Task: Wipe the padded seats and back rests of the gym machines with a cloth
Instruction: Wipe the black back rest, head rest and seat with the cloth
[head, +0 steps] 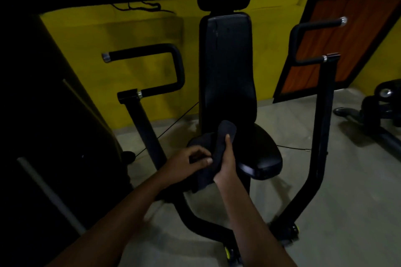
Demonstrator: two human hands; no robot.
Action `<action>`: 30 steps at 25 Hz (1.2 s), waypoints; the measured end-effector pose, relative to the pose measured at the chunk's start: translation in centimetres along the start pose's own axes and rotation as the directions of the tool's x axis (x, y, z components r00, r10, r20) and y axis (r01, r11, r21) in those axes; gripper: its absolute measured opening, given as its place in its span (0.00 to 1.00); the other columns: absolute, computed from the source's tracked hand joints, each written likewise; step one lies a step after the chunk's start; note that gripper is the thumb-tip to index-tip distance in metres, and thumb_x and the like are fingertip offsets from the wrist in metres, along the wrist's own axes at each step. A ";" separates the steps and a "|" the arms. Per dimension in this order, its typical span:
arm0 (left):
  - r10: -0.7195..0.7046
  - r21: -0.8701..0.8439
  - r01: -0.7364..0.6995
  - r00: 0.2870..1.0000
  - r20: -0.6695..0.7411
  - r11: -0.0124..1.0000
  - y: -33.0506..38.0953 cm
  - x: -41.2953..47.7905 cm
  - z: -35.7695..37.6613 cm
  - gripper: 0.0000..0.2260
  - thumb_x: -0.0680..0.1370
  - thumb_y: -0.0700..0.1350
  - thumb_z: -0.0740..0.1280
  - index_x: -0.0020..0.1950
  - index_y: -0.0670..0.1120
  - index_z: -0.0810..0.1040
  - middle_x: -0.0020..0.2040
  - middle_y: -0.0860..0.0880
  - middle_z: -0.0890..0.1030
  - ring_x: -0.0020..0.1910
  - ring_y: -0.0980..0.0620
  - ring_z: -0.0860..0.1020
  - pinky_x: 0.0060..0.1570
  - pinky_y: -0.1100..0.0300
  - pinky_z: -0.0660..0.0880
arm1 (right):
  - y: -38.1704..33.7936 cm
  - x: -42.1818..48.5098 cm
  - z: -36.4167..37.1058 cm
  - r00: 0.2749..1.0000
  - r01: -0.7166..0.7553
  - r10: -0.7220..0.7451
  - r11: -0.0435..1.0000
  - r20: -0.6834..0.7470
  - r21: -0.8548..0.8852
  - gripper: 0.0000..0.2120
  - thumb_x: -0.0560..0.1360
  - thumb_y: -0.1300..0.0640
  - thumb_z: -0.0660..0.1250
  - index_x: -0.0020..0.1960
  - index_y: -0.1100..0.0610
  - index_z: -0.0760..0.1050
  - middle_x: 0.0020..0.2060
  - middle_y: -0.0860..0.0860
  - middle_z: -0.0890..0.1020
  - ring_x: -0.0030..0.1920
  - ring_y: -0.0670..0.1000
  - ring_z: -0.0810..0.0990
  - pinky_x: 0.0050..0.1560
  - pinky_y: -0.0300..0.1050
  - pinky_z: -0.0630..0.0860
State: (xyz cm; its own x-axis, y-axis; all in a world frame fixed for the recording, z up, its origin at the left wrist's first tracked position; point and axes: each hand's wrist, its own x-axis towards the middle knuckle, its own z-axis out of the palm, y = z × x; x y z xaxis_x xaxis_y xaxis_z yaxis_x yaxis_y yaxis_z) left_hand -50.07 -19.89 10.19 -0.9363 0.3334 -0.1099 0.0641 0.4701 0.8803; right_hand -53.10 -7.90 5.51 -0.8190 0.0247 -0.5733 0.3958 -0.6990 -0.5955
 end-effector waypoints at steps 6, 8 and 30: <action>-0.060 -0.261 -0.018 0.956 -0.288 0.965 1.8 14.7 -8.8 0.15 0.80 0.46 0.60 0.67 0.45 0.70 0.64 0.47 0.74 0.60 0.54 0.73 0.56 0.61 0.68 | -7.6 8.6 5.6 0.940 0.338 -0.340 0.939 -0.019 -0.053 0.23 0.77 0.42 0.61 0.67 0.52 0.68 0.58 0.57 0.78 0.56 0.56 0.78 0.55 0.51 0.74; -0.036 -0.296 -0.052 0.958 -0.285 0.954 2.2 19.7 -10.7 0.18 0.80 0.45 0.60 0.70 0.44 0.66 0.67 0.46 0.71 0.67 0.50 0.70 0.59 0.61 0.67 | -10.0 10.9 8.4 0.876 0.471 -0.479 0.873 -0.049 -0.126 0.20 0.79 0.47 0.59 0.68 0.52 0.66 0.59 0.56 0.77 0.56 0.55 0.77 0.56 0.50 0.74; 0.063 -0.324 -0.205 0.915 -0.399 0.924 3.4 57.3 -19.5 0.26 0.82 0.52 0.52 0.77 0.45 0.51 0.75 0.48 0.58 0.73 0.51 0.59 0.65 0.64 0.61 | -28.8 37.7 23.6 0.125 0.761 -0.971 -0.037 0.202 -0.648 0.26 0.75 0.40 0.50 0.73 0.39 0.52 0.75 0.52 0.56 0.72 0.47 0.55 0.68 0.49 0.56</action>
State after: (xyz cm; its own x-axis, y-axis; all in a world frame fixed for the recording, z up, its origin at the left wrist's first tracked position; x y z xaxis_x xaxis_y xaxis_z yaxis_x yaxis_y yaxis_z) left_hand -110.26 -15.08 15.88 -0.9902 0.0083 0.1394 0.1395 0.1015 0.9850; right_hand -105.20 -3.71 14.37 -0.5709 0.5377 0.6204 -0.3685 0.5075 -0.7789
